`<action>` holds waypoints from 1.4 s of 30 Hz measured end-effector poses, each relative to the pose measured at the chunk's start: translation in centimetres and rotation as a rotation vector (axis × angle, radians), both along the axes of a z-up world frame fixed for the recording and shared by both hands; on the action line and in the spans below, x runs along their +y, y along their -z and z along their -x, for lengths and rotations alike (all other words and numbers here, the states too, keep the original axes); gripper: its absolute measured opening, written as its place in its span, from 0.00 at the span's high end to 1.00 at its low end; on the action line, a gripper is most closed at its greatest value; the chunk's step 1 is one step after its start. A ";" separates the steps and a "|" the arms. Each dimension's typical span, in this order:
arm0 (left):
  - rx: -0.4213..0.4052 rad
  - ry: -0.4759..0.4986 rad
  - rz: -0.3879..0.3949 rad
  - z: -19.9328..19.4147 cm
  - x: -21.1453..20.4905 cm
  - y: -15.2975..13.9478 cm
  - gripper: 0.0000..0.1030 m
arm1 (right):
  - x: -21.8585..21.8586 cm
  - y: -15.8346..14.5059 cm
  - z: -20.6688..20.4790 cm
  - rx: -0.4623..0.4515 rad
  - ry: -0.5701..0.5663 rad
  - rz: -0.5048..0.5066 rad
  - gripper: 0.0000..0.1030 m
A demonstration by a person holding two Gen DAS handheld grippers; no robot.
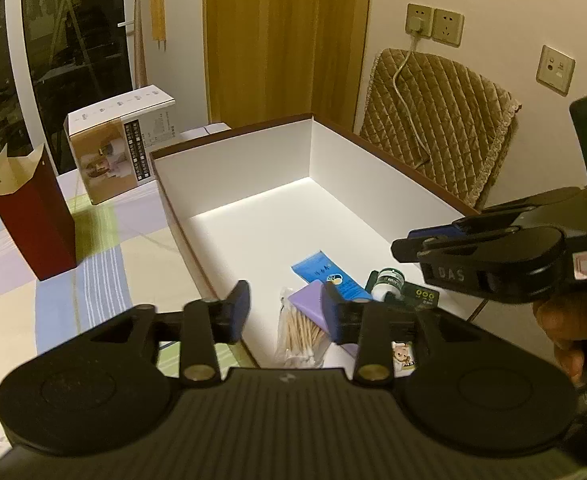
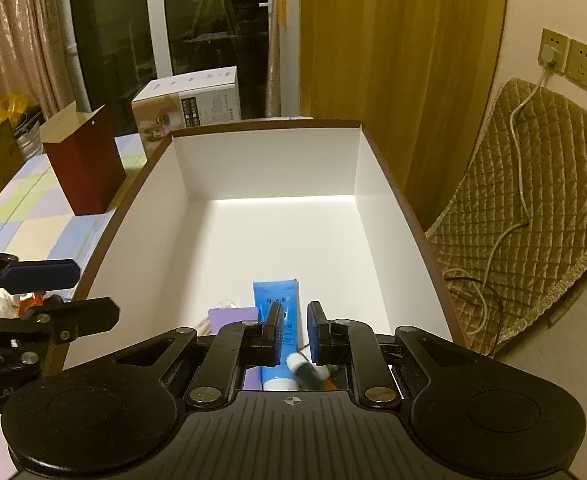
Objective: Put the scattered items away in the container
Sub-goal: 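Open the right gripper to drop the green lip balm into the box, then withdraw both grippers from the box toward the remaining table items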
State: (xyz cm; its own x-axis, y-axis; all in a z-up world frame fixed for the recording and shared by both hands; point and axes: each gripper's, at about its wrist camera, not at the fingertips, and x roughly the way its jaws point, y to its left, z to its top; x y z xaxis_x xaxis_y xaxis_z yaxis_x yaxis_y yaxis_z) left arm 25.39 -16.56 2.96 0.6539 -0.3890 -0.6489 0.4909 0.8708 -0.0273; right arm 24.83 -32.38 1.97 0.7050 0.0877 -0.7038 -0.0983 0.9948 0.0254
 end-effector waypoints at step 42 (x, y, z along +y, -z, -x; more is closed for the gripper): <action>0.023 -0.196 -0.007 13.5 13.5 -4.0 0.20 | 5.9 -9.3 13.7 -0.179 0.024 -0.108 0.01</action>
